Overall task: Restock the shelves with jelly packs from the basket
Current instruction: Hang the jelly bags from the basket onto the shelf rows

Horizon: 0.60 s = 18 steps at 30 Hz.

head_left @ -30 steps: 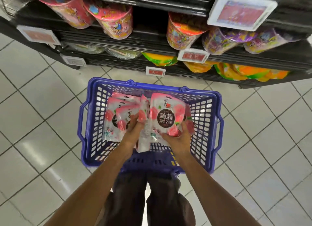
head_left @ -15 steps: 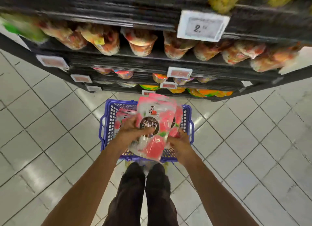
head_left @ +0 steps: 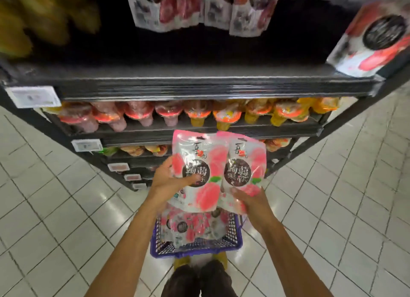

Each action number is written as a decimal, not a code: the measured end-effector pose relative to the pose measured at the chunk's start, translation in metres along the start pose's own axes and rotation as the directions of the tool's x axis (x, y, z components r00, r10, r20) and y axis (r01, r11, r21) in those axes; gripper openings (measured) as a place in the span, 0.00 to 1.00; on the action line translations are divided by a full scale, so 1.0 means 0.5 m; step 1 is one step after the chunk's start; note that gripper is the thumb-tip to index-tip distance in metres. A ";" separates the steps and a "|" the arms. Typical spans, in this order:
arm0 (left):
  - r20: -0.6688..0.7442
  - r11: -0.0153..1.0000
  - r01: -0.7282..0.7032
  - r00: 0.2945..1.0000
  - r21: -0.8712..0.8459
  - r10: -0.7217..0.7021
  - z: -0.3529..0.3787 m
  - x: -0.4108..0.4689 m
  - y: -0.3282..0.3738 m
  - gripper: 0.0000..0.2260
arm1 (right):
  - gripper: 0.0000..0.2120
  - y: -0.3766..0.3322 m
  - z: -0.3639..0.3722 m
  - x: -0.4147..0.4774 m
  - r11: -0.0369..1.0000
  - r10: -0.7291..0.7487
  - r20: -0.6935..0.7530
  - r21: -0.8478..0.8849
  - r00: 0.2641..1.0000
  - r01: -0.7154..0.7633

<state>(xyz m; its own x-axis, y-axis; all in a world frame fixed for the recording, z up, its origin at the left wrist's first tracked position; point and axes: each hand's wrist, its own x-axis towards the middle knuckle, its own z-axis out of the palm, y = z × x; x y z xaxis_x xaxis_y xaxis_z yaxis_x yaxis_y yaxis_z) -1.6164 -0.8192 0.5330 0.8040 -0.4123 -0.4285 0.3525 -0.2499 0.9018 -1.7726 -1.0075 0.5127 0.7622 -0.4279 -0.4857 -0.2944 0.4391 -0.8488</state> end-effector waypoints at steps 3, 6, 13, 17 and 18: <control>0.019 0.986 -0.152 0.988 0.072 0.151 0.012 -0.020 0.113 0.30 | 0.10 -0.101 0.017 -0.057 0.989 -0.141 -0.046 0.033 0.989 0.142; -0.005 0.963 -0.265 0.964 0.052 0.266 0.037 -0.038 0.219 0.29 | 0.16 -0.195 0.017 -0.097 0.959 -0.262 -0.096 0.083 0.960 0.270; -0.010 0.871 -0.483 0.875 -0.087 0.484 0.110 -0.070 0.439 0.24 | 0.24 -0.398 -0.040 -0.157 0.871 -0.477 -0.275 -0.019 0.835 0.491; 0.040 0.824 -0.558 0.825 -0.096 0.563 0.160 -0.079 0.528 0.19 | 0.33 -0.506 -0.082 -0.172 0.816 -0.574 -0.311 -0.148 0.757 0.558; 0.050 0.818 -0.566 0.819 -0.105 0.572 0.172 -0.080 0.547 0.19 | 0.32 -0.530 -0.092 -0.171 0.799 -0.599 -0.310 -0.169 0.738 0.578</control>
<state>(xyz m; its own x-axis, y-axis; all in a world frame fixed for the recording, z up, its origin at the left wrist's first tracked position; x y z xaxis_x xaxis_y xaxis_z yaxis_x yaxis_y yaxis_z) -1.5933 -0.9466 0.7921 0.8359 -0.5242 0.1626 -0.1160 0.1208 0.9859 -1.7865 -1.1237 0.7696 0.5605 -0.8237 0.0857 0.1079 -0.0299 -0.9937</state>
